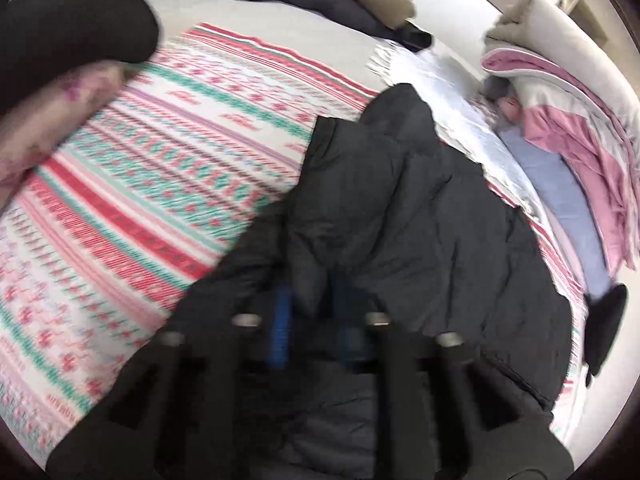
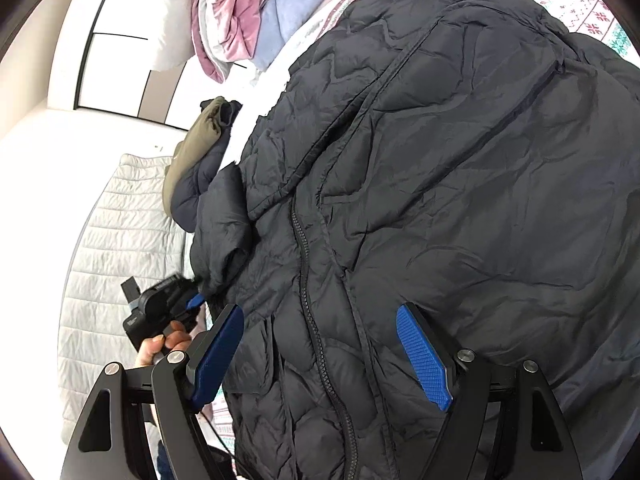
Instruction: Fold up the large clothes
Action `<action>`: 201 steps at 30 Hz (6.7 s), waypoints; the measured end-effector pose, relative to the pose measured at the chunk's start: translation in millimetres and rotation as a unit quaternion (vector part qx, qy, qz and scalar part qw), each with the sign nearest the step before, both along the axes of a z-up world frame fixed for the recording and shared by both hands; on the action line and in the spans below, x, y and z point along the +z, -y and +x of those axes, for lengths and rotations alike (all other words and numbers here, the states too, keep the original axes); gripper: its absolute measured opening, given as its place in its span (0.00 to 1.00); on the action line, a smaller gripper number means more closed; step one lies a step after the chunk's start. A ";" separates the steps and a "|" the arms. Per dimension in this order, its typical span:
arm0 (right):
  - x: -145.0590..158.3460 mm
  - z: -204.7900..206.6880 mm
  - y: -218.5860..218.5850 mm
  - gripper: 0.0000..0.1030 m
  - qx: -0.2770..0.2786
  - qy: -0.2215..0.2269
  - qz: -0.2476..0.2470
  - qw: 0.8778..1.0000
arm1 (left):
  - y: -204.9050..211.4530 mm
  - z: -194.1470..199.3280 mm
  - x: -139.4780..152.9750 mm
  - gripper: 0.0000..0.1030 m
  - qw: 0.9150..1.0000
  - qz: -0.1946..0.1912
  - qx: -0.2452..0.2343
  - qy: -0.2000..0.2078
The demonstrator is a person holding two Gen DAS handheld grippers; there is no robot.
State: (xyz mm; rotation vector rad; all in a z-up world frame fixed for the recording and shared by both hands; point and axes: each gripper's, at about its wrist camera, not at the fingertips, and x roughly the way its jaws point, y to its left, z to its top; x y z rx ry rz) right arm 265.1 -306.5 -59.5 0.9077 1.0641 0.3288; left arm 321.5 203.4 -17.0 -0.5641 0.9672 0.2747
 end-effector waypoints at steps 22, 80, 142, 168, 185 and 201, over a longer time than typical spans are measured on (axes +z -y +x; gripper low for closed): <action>-2.8 1.3 1.5 0.78 0.005 -0.003 0.009 1.000 | 87.0 6.0 115.2 0.05 0.973 0.054 -0.107 0.198; 40.3 -38.1 -27.8 0.78 0.023 0.053 -0.167 0.984 | -1.0 -230.3 -33.7 0.73 0.998 -0.026 -0.064 -0.002; -0.5 -176.7 179.1 0.53 -0.123 -0.053 -0.180 0.975 | 4.6 -292.0 -59.9 0.57 0.996 -0.058 -0.066 0.011; 48.1 -190.3 131.1 0.07 -0.147 0.059 -0.105 0.982 | 46.8 -321.4 -13.9 0.12 0.993 -0.015 -0.069 0.094; 172.6 -283.4 103.9 0.06 -0.122 0.240 -0.041 0.962 | 16.2 -459.8 91.6 0.10 0.962 -0.106 0.019 0.250; 216.0 -326.2 115.6 0.06 -0.113 0.312 0.008 0.943 | 27.8 -502.2 130.8 0.10 0.942 -0.125 0.013 0.311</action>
